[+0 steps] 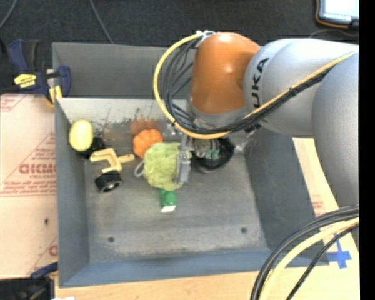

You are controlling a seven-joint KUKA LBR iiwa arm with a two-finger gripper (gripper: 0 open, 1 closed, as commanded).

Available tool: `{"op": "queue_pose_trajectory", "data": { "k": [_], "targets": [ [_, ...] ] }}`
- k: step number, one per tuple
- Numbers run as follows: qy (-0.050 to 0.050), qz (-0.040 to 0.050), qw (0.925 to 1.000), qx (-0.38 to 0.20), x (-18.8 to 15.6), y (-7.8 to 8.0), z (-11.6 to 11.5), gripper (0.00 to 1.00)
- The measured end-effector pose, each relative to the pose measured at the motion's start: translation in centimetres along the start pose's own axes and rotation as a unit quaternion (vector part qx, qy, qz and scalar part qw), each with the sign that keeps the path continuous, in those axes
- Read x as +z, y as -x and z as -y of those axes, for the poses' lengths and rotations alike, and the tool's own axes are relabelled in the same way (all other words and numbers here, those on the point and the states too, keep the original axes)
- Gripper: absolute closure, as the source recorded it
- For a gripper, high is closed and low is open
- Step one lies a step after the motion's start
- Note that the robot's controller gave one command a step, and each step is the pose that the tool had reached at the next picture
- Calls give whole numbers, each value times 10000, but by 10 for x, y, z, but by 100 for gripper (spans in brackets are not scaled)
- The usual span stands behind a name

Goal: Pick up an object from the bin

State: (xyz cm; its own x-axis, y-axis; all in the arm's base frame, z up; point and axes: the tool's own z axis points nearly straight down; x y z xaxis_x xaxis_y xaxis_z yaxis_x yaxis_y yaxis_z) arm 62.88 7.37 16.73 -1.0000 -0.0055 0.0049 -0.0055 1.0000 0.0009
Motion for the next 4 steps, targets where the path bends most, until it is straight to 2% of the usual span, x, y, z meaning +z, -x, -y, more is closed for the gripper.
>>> {"op": "queue_pose_trajectory", "data": {
  "k": [1,2,3,4],
  "targets": [
    [4,40,10000,5,-5,1,0,0],
    [-3,73,9996,-271,24,2,6,0],
    [-2,37,9996,-290,79,8,10,0],
    [12,105,9997,-220,78,10,9,0]
  ]
}}
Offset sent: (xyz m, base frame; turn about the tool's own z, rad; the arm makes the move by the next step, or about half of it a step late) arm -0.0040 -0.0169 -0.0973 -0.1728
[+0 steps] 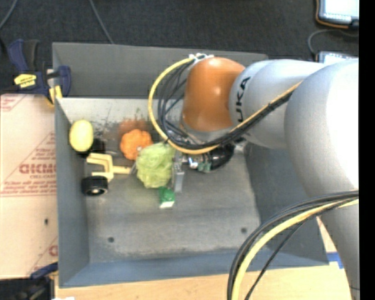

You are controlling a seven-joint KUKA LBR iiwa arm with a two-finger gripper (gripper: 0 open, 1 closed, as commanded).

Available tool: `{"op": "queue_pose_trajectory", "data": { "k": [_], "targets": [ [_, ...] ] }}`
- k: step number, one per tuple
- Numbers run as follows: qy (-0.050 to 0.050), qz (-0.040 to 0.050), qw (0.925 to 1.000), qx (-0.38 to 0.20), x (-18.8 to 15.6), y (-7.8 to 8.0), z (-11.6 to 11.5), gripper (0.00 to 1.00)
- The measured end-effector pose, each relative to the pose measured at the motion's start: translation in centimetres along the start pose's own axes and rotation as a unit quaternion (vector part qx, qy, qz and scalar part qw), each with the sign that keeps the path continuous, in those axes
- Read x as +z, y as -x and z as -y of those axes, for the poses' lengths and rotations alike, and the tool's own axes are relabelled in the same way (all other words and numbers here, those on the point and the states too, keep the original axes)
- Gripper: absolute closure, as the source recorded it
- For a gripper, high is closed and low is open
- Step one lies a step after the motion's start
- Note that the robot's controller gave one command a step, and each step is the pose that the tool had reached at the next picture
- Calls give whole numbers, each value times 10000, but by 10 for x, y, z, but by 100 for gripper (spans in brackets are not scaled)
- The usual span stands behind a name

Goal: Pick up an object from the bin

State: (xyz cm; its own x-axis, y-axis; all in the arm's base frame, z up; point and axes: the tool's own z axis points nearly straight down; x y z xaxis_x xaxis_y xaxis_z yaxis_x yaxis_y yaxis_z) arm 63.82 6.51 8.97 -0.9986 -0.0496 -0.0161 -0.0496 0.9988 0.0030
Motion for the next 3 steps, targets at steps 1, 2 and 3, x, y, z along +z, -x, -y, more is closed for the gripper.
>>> {"op": "queue_pose_trajectory", "data": {
  "k": [1,2,3],
  "targets": [
    [-10,-48,9999,-154,-21,-8,-3,100],
    [-8,-41,9998,-198,-15,-9,-4,100],
    [-7,-37,9998,-213,-16,-9,-3,100]
  ]
}}
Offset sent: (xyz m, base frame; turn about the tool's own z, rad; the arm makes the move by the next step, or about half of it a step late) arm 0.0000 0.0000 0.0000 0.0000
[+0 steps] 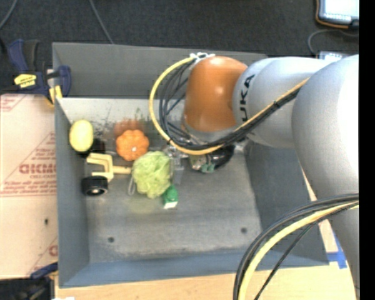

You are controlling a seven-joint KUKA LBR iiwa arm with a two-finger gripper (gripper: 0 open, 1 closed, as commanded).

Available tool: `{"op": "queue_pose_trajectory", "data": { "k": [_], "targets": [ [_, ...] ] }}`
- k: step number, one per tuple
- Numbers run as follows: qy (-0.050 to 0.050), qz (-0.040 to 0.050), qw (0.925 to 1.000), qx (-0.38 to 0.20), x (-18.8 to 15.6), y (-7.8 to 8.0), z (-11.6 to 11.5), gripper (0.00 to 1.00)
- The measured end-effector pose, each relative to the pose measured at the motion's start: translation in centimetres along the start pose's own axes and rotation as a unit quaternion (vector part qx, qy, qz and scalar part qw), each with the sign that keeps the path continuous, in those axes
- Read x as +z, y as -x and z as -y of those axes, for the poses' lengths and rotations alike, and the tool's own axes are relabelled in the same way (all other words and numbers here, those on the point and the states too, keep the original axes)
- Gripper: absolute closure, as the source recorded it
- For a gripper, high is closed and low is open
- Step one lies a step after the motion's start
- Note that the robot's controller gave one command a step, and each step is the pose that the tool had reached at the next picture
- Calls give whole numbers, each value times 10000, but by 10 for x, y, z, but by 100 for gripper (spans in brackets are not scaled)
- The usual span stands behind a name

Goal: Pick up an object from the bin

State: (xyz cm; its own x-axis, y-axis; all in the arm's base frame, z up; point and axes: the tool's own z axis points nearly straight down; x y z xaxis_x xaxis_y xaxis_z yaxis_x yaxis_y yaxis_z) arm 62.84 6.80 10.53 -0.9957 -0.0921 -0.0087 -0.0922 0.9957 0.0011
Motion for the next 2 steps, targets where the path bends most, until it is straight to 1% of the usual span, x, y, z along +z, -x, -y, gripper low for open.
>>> {"op": "queue_pose_trajectory", "data": {
  "k": [1,2],
  "targets": [
    [-10,21,9999,-98,-35,-11,-8,100],
    [-6,-56,9993,-365,-48,-8,-21,100]
  ]
}}
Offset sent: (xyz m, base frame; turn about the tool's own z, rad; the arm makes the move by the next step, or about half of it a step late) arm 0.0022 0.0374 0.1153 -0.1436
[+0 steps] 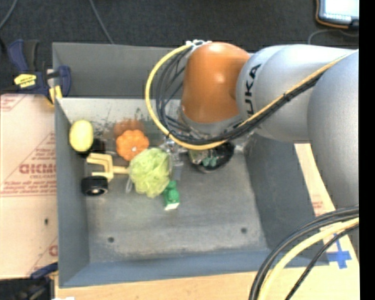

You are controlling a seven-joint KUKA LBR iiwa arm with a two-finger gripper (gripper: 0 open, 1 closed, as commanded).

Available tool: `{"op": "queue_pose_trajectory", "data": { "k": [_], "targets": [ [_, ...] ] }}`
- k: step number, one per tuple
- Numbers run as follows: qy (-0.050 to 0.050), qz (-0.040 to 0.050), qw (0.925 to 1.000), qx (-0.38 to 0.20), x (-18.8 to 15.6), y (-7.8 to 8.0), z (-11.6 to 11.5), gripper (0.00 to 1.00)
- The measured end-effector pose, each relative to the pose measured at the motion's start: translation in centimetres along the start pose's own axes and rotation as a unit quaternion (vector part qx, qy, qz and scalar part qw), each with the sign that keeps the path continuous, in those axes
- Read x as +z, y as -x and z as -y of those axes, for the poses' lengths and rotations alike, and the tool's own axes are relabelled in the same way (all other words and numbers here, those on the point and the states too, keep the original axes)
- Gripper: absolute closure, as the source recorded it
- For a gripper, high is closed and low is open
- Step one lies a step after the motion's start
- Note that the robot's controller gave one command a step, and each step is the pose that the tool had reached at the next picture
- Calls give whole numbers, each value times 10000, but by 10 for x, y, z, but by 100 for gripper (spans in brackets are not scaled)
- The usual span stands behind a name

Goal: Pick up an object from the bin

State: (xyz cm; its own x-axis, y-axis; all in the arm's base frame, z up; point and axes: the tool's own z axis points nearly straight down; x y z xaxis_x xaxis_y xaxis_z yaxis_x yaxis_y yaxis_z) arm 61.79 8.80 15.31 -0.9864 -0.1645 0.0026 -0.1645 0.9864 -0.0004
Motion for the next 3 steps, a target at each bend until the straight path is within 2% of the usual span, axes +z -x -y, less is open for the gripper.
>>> {"op": "queue_pose_trajectory", "data": {
  "k": [1,2,3],
  "targets": [
    [-1,151,9999,-24,10,7,-14,100],
    [1,-32,10000,-61,11,1,-16,100],
    [-9,147,9998,-143,-48,19,-23,100]
  ]
}}
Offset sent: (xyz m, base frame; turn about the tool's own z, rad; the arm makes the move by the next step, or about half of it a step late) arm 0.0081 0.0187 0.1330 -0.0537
